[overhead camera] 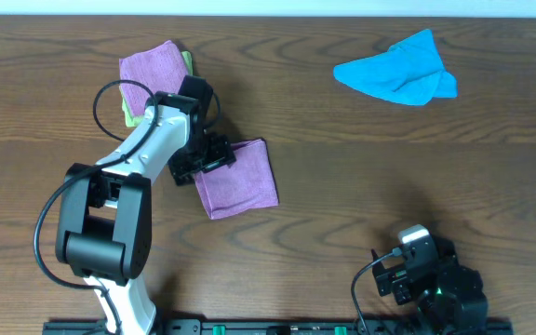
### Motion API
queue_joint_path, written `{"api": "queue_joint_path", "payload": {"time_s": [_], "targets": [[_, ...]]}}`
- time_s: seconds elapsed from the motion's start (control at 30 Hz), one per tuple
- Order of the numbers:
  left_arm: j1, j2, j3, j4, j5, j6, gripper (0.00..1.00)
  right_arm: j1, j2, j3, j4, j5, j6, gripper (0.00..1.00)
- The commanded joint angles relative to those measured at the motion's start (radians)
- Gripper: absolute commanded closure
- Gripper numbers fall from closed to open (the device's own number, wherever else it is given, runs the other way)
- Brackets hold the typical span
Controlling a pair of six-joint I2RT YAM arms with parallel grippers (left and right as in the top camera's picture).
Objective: Fold the cloth
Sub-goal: 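Move the left gripper to the folded cloth's left edge and grasp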
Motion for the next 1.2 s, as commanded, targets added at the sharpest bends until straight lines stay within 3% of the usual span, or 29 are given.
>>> {"api": "queue_joint_path", "payload": {"time_s": [0.0,0.3,0.6,0.8,1.17], "targets": [[0.0,-0.033,0.002,-0.017,-0.05,0.087,0.12,-0.002,0.001,-0.005,-0.002,-0.004,-0.013,0.01],[0.052,-0.087,-0.06,0.0,-0.069,0.103,0.2,-0.002,0.001,-0.005,-0.002,-0.004,-0.013,0.01],[0.073,-0.091,-0.157,0.193,0.027,0.08,0.23,-0.002,0.001,-0.005,-0.002,-0.004,-0.013,0.01],[0.074,-0.091,-0.17,0.279,0.048,0.072,0.38,-0.002,0.001,-0.005,-0.002,-0.004,-0.013,0.01],[0.09,-0.091,-0.27,0.311,0.082,0.034,0.37,-0.002,0.001,-0.005,-0.002,-0.004,-0.013,0.01]]}}
